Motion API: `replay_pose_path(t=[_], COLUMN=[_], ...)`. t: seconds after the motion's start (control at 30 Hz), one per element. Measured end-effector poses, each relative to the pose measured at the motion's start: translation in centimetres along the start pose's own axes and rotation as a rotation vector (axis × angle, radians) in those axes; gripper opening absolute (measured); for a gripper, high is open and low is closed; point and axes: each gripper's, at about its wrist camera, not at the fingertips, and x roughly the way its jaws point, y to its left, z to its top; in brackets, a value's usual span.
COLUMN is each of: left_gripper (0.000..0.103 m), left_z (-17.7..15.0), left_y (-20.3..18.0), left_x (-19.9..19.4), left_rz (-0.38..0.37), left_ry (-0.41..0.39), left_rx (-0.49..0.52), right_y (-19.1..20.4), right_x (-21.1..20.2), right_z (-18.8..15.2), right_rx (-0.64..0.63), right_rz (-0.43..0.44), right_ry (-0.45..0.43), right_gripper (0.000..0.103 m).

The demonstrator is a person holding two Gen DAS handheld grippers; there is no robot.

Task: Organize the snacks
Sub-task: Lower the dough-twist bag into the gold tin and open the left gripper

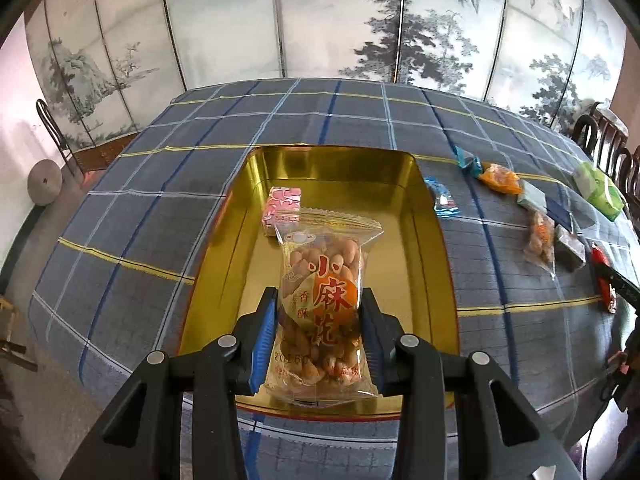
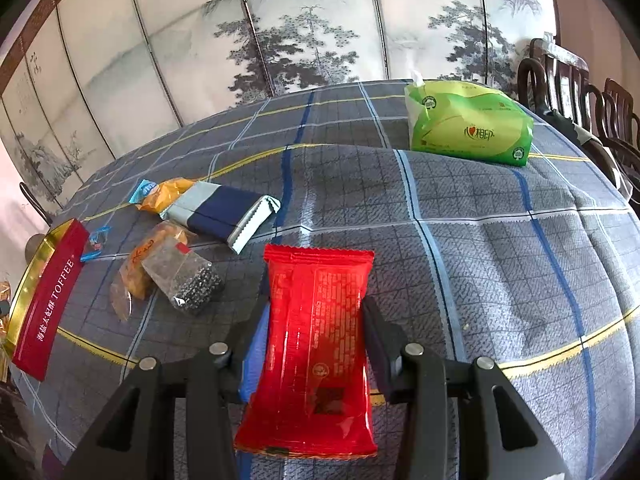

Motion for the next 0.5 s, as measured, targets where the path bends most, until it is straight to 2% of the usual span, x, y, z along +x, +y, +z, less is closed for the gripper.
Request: replay_pose_path(t=[0.5], left_gripper=[0.036], left_z=[-0.3], left_y=[1.1], left_x=[1.4], left_rz=[0.027], left_ry=[-0.001], left_rx=[-0.017], right_y=[0.1], right_x=[0.0], right_z=[-0.1], right_rx=[-0.01], right_rz=[-0.003], right_ry=[0.001], right_gripper=[0.045])
